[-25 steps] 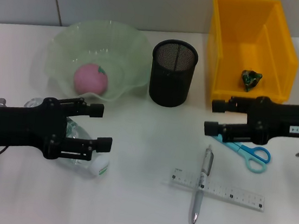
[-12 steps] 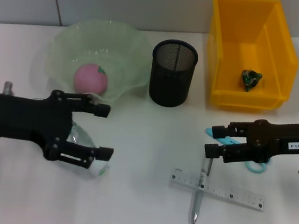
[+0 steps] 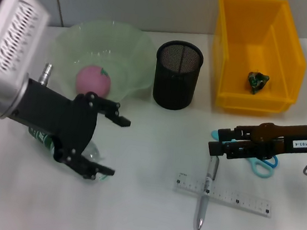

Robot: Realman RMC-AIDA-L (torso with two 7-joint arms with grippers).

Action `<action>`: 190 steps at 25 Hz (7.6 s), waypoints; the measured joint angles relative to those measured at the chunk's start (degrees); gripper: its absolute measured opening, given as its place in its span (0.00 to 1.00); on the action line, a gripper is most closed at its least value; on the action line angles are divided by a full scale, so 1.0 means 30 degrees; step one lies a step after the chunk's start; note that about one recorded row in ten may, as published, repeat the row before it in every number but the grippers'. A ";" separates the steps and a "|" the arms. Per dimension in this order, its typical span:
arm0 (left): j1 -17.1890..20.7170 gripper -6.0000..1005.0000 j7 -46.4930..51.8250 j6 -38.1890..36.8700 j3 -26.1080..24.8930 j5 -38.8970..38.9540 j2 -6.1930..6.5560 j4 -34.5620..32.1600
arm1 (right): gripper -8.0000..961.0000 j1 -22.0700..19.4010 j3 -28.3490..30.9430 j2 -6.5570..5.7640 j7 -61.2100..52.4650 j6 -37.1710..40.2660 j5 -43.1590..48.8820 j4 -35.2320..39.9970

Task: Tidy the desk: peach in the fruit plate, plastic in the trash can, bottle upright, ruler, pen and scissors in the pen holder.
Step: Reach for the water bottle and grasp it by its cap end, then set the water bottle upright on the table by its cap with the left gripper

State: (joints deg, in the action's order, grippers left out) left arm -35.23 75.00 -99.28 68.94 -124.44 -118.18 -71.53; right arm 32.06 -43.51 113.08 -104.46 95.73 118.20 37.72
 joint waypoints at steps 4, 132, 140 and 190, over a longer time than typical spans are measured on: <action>-0.0396 0.86 0.0159 0.0083 0.2120 -0.1490 0.0002 -0.0867 | 0.83 0.0143 -0.0076 -0.0034 -0.0593 -0.0172 0.0005 -0.0043; -0.4042 0.45 0.3153 0.1599 -0.1336 -0.4306 -0.0030 0.3422 | 0.83 0.1631 -0.0230 -0.0124 -0.1331 -0.1176 0.0495 -0.0119; -0.4126 0.45 0.4458 0.0789 -0.4649 -0.4259 0.0001 0.3656 | 0.83 0.1649 -0.0515 -0.0139 -0.1314 -0.1175 0.0504 -0.0007; -0.0478 0.47 0.8096 0.0993 -1.1468 -0.1073 0.0298 0.3535 | 0.83 0.0617 -0.0879 0.0641 0.5538 -0.1034 0.0469 0.0711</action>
State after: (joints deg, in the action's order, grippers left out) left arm -36.66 99.28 -96.30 34.54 -127.66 -117.29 -60.92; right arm 33.91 -46.15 115.01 -87.85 92.63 119.61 39.86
